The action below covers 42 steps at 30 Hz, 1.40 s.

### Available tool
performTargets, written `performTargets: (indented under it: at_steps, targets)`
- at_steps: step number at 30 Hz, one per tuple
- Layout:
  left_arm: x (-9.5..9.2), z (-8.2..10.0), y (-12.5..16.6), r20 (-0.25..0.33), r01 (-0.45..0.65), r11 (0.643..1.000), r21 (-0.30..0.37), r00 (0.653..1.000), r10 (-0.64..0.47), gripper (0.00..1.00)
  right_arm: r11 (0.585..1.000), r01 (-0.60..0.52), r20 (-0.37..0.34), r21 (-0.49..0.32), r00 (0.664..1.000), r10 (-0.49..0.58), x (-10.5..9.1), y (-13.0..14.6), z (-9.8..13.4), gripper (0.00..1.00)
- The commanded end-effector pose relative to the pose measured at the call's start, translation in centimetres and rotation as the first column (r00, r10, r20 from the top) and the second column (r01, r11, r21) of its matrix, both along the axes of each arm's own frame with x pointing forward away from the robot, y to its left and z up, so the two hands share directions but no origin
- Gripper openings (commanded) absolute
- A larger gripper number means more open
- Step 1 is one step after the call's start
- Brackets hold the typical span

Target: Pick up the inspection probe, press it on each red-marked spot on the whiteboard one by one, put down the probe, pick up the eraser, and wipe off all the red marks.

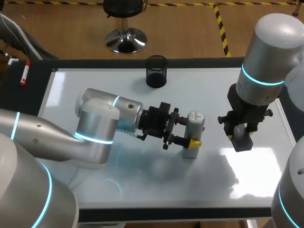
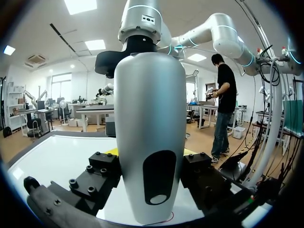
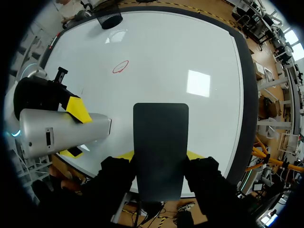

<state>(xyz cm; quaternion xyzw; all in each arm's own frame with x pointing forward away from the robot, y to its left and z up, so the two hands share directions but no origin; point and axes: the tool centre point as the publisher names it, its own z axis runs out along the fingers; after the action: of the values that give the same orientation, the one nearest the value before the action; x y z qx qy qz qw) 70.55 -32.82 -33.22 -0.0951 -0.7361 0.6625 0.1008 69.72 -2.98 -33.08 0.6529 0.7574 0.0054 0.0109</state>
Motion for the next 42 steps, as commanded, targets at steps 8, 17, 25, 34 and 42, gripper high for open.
performTargets:
  at_steps: [8, 17, 25, 34, 42]
  targets:
    - [-0.21, -1.41, 0.25, -0.001, -0.003, 1.000, -0.008, 1.000, 0.003, 0.00, 1.000, -0.002, 0.000, 0.003, 1.000, 0.002, -0.05, -0.16, 0.08, 0.00]
    - [-0.36, -1.47, 0.14, 0.000, 0.028, 1.000, 0.003, 1.000, -0.028, 0.00, 1.000, -0.002, 0.000, 0.003, 1.000, 0.002, -0.05, -0.16, 0.08, 0.00]
    - [-0.36, -1.47, 0.14, 0.000, 0.028, 1.000, 0.003, 1.000, -0.028, 0.00, 1.000, -0.002, 0.000, 0.003, 1.000, 0.002, -0.05, -0.16, 0.08, 0.00]
    - [-0.36, -1.47, 0.14, 0.000, 0.028, 1.000, 0.003, 1.000, -0.028, 0.00, 1.000, -0.002, 0.000, 0.003, 1.000, 0.002, -0.05, -0.16, 0.08, 0.00]
    - [-0.36, -1.47, 0.14, 0.000, 0.028, 1.000, 0.003, 1.000, -0.028, 0.00, 1.000, -0.002, 0.000, 0.003, 1.000, 0.002, -0.05, -0.16, 0.08, 0.00]
